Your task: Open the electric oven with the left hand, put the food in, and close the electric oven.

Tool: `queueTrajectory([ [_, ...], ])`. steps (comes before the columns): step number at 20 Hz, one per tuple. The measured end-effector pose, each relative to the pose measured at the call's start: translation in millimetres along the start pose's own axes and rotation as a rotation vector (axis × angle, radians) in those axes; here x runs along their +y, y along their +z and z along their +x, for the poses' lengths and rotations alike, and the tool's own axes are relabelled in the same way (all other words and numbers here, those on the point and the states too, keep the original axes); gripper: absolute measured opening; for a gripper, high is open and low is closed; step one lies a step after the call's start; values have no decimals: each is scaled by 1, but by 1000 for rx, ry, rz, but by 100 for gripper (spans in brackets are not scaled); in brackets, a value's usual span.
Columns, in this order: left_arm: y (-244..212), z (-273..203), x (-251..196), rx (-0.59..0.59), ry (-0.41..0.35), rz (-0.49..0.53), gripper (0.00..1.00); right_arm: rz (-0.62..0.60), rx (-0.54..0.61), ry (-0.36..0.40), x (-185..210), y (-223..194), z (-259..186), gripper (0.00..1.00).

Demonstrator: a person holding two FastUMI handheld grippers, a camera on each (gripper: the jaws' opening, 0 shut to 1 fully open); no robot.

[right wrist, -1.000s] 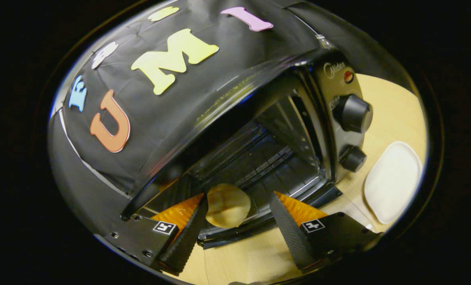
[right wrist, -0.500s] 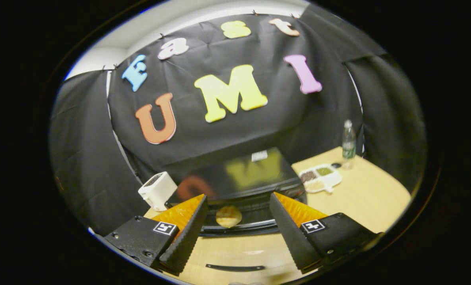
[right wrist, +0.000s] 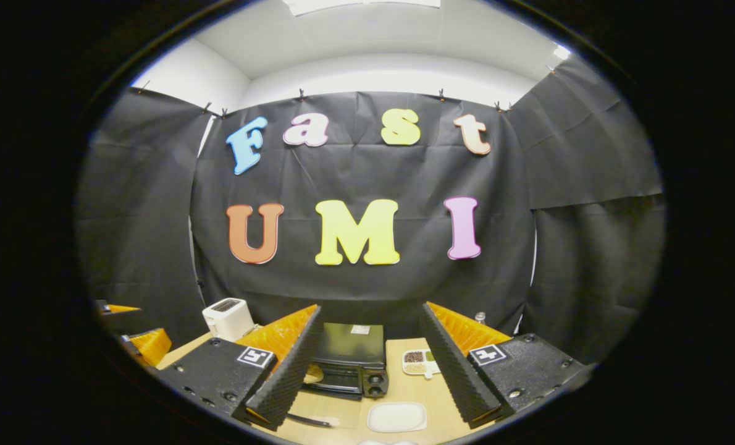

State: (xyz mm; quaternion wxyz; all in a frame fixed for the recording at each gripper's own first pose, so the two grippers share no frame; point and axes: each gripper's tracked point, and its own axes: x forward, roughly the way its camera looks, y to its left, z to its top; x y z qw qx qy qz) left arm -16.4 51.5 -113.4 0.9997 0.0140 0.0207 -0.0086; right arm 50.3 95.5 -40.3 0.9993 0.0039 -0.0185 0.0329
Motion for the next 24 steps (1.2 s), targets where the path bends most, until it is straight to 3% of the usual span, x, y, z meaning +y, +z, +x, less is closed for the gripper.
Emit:
queueTrajectory([
  [5, -32, 2, -22, 34, -16, 19, 92, 48, 25, -17, -31, 9, -25, 96],
  [9, -116, 1, -41, 185, -15, -18, 92, 31, 38, -38, -56, 13, -35, 100],
  [14, -226, -5, -67, 402, -7, -73, 93, 6, 47, -35, -69, 16, -39, 96],
  [16, -255, -4, -76, 447, -14, -63, 93, 4, 58, -26, -69, 12, -37, 100],
  [24, -330, 22, -105, 585, -49, -39, 93, 15, 124, -22, -75, -12, -27, 96],
])
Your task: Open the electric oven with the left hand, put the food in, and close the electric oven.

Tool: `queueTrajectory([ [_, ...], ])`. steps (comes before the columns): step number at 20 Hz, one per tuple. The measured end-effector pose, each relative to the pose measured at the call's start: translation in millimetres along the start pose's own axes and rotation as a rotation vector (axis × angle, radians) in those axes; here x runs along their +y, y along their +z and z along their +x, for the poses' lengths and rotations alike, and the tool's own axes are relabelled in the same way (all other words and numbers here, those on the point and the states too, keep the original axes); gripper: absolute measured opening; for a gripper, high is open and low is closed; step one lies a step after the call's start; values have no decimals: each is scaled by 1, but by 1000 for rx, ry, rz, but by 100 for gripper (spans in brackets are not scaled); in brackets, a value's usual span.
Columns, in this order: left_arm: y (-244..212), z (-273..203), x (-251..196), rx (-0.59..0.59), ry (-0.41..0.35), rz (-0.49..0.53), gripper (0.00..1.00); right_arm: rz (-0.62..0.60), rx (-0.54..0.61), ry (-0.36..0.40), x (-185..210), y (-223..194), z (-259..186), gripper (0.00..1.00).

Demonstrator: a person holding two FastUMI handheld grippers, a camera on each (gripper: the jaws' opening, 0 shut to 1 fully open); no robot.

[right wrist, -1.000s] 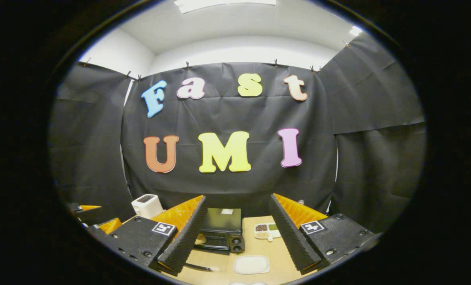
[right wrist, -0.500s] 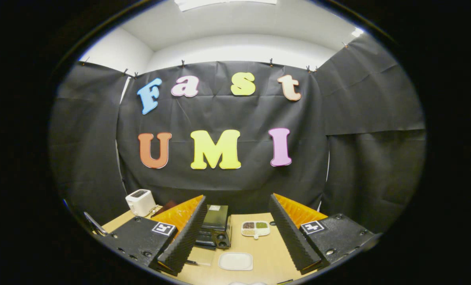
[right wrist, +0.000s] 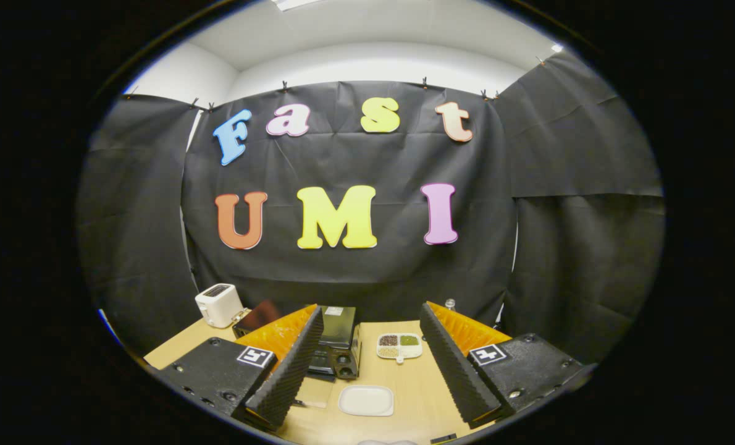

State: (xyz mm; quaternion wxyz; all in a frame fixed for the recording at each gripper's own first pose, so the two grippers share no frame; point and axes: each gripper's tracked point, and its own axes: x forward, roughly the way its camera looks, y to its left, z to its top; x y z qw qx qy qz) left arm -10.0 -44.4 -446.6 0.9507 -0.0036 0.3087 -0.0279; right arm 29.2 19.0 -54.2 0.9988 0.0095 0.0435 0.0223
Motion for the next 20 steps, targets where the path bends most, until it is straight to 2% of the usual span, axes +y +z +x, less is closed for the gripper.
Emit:
queueTrajectory([
  [2, -5, 11, -3, 19, -10, 12, 93, -4, 12, -1, -1, -4, 2, 100],
  [7, -16, 29, -7, 81, -14, -2, 93, -2, 20, -10, -7, -6, 8, 100],
  [8, -16, 32, -7, 85, -14, -4, 93, 0, 23, -10, -7, -6, 9, 96],
  [11, -15, 40, -9, 87, -16, 5, 93, -3, 27, -13, -10, -9, 12, 96],
  [12, -16, 43, -9, 91, -17, 12, 93, -4, 30, -14, -10, -10, 13, 100],
  [20, -2, 47, -12, 71, -24, 18, 93, 4, 55, -16, -16, -17, 16, 100],
])
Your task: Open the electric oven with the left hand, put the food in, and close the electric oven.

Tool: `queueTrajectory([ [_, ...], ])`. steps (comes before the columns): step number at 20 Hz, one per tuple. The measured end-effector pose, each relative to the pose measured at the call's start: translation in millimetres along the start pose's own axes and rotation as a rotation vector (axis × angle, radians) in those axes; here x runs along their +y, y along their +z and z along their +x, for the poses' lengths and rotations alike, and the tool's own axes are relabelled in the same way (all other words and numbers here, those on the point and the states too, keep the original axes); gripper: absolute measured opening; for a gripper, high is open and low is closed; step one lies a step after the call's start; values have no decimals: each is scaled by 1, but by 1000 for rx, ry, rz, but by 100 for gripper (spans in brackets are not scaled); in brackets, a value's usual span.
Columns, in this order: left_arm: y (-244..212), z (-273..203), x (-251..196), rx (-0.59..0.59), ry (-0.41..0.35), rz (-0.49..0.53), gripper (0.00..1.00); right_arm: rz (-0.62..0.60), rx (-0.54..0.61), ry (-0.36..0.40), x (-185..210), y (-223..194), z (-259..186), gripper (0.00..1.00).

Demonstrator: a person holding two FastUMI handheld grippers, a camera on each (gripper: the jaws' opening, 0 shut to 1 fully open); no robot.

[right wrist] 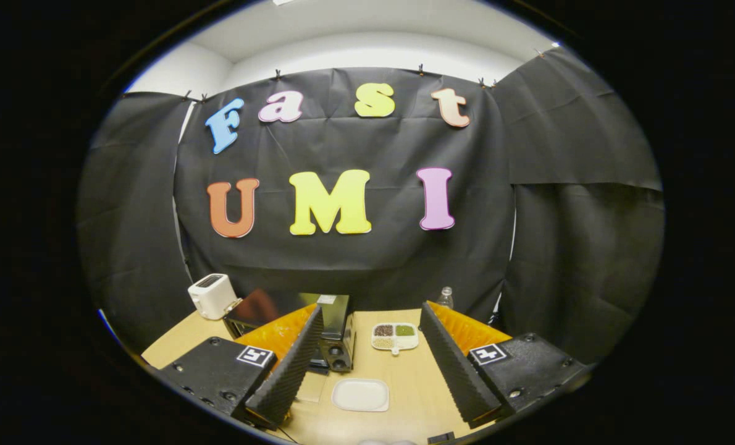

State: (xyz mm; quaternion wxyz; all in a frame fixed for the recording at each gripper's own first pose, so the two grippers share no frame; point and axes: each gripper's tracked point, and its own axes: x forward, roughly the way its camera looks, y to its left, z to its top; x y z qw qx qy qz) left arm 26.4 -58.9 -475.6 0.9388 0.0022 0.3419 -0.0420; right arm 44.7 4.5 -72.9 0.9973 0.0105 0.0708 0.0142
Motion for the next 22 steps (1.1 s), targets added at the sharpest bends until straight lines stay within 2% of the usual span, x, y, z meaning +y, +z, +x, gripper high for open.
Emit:
queueTrajectory([
  [8, 34, -19, 2, -40, -2, -9, 93, 35, 0, 3, -5, 0, 1, 100],
  [22, 135, -25, 13, -182, 13, 23, 93, 99, 22, -19, -20, -10, 2, 100],
])
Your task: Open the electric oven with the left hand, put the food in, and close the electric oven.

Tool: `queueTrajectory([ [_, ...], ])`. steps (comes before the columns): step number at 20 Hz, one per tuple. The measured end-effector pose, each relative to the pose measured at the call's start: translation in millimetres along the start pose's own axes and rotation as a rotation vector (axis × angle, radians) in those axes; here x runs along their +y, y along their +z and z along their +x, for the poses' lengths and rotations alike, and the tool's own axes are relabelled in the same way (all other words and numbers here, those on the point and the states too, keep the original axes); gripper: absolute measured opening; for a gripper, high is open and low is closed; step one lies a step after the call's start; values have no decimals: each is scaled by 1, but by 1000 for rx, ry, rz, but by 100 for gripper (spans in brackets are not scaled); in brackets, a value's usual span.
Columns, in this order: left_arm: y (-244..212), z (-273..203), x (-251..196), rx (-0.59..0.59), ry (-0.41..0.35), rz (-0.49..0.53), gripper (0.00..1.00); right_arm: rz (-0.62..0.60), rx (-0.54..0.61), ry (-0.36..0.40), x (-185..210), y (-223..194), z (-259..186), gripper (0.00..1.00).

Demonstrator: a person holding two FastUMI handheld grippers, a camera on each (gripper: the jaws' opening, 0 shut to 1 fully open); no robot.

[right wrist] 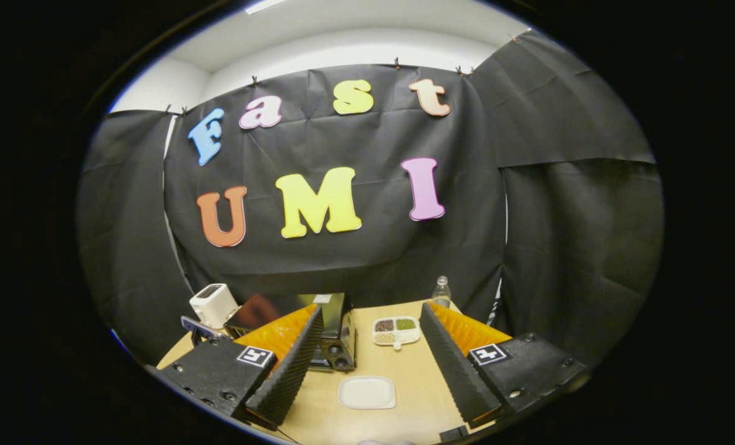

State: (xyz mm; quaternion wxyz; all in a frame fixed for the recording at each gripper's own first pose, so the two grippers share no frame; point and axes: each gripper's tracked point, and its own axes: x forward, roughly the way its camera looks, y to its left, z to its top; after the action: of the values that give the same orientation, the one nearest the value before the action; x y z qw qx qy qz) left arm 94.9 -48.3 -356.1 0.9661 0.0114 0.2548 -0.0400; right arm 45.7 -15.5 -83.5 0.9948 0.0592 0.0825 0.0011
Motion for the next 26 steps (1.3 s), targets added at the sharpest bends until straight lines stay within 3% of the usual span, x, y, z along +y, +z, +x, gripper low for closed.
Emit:
queueTrajectory([
  [2, 14, 5, 2, -28, 5, 9, 93, -2, -5, -4, -2, 2, 2, 96],
  [11, 66, 38, 8, -117, 25, 30, 94, -6, 2, -13, -6, 0, 3, 100],
  [13, 71, 45, 5, -115, 20, 48, 94, -5, 9, -10, -4, -2, 4, 96],
  [17, 71, 47, 5, -112, 24, 41, 98, -3, 10, -8, -4, -1, 3, 100],
  [18, 70, 46, 6, -110, 27, 32, 97, -3, 11, -10, -5, -1, 4, 96],
  [24, 97, 2, 15, -181, 49, 2, 97, -8, -22, 11, 3, 16, 3, 100],
  [26, 118, -26, 22, -217, 60, -18, 97, -15, -46, 25, 9, 26, 3, 96],
])
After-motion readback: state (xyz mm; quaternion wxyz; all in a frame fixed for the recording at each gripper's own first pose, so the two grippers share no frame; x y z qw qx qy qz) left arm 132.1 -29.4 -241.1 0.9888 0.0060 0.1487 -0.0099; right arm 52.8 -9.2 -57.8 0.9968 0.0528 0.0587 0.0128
